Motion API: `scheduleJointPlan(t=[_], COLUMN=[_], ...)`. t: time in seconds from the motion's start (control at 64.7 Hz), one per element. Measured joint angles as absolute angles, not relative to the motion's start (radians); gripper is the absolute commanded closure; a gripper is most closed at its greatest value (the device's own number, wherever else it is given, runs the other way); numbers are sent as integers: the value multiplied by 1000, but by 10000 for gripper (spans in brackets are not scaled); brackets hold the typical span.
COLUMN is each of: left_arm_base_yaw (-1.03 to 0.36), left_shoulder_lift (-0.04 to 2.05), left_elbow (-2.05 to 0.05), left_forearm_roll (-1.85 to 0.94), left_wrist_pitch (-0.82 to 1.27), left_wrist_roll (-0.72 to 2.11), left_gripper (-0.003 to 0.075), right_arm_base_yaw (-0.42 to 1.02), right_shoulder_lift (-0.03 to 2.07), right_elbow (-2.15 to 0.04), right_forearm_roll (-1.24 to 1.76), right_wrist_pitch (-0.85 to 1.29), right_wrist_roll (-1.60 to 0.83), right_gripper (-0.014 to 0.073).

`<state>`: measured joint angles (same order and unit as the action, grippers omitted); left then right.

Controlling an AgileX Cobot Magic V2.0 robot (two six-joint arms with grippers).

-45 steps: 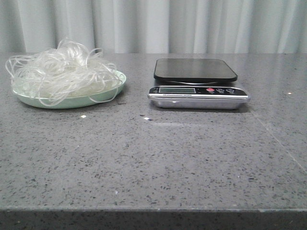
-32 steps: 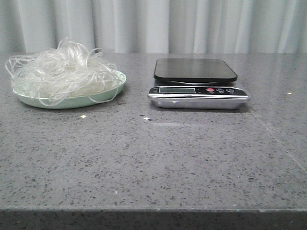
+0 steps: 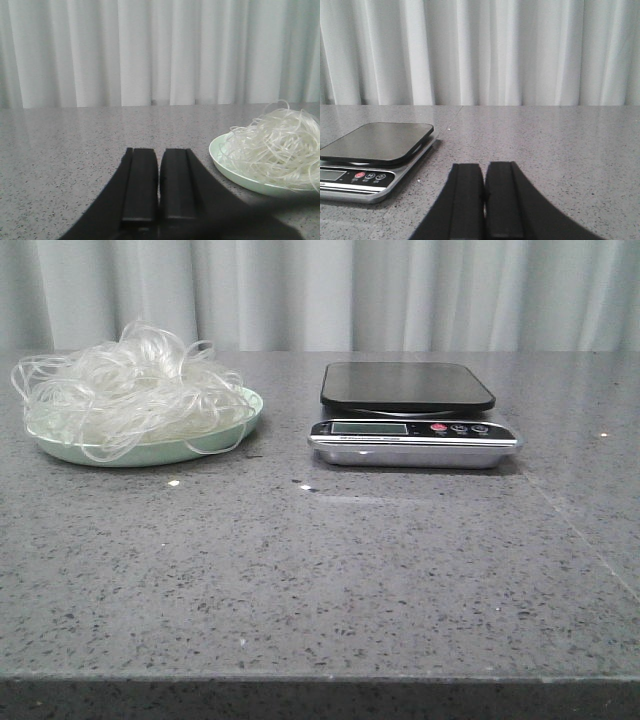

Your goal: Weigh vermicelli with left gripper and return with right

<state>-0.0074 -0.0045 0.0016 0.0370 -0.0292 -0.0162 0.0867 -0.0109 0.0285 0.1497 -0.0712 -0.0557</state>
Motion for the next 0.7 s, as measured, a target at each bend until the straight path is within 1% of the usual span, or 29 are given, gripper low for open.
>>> scheduleJointPlan(t=[0.263, 0.433, 0.495, 0.587, 0.696], left_arm_base_yaw=[-7, -7, -7, -7, -7], left_shoulder_lift=[-4, -4, -4, -4, 22], left_elbow=[2, -1, -17, -96, -245], left_forearm_roll=[37, 37, 35, 0, -33], left_wrist_pitch=[-35, -158, -170, -123, 14], left_wrist_roll=[-16, -16, -16, -16, -16], left_gripper=[593, 593, 593, 593, 593], right_arm_base_yaw=[87, 87, 87, 87, 87], right_shoulder_lift=[-11, -11, -11, -11, -11], right_elbow=[29, 29, 29, 29, 29], right_forearm_roll=[150, 150, 150, 150, 150], right_wrist_pitch=[-71, -71, -71, -71, -71], right_wrist_roll=[-56, -56, -56, -56, -56], right_gripper=[428, 428, 428, 428, 428])
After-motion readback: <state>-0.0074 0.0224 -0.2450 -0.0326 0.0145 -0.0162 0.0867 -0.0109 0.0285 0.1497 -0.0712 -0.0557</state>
